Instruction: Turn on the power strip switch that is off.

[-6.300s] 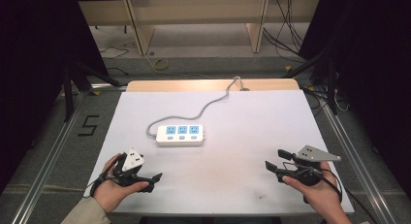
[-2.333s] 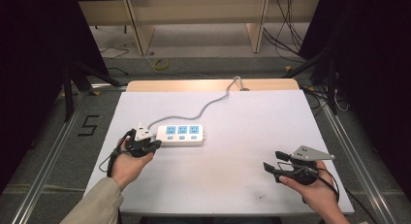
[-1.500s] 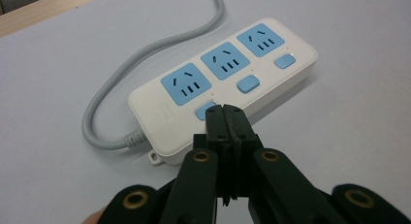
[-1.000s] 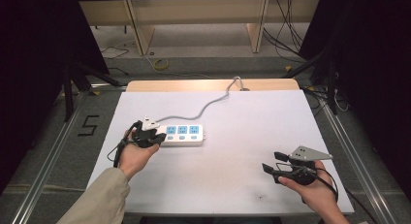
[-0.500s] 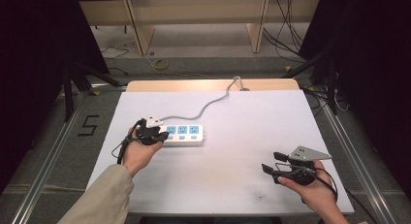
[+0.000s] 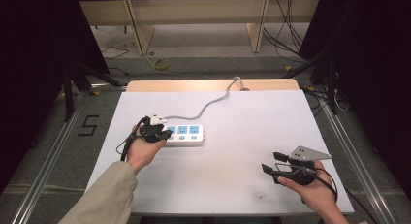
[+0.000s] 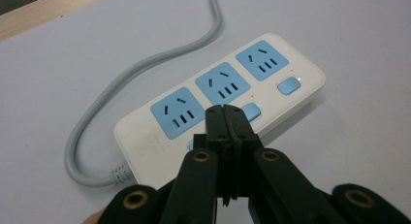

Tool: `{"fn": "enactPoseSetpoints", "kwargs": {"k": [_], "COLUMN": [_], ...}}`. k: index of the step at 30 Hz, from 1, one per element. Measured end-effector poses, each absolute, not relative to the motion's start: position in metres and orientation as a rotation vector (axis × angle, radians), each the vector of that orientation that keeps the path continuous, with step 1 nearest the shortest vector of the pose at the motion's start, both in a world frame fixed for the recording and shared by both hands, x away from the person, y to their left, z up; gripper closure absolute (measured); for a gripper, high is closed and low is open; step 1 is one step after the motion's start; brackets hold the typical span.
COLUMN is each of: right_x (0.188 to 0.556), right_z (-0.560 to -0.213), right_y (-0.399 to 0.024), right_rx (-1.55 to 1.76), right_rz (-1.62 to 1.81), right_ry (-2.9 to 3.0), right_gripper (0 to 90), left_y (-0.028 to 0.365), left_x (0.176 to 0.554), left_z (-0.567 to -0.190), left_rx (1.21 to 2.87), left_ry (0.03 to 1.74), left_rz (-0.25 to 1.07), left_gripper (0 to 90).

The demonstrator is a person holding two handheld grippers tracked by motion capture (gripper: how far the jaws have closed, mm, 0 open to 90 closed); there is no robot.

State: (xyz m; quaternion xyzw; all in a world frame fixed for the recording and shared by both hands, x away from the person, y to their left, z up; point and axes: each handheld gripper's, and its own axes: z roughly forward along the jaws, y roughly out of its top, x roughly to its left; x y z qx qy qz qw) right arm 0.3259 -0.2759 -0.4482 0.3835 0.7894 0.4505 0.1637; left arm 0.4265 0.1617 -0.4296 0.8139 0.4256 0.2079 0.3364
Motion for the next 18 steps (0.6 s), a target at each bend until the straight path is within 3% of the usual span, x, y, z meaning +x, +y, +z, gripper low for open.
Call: {"fn": "enactPoseSetpoints", "kwargs": {"k": [18], "right_x": [0.3261], "right_z": [-0.4484], "right_y": [-0.2759], "right_rx": [1.094], "right_rz": [1.285], "right_ry": [2.251], "right_gripper": [34.4], "left_y": [0.1527], "left_x": [0.436], "left_z": [-0.4303], "left_rx": [2.133], "left_ry": [1.111], "left_rz": [0.536], "left_gripper": [89.9]}}
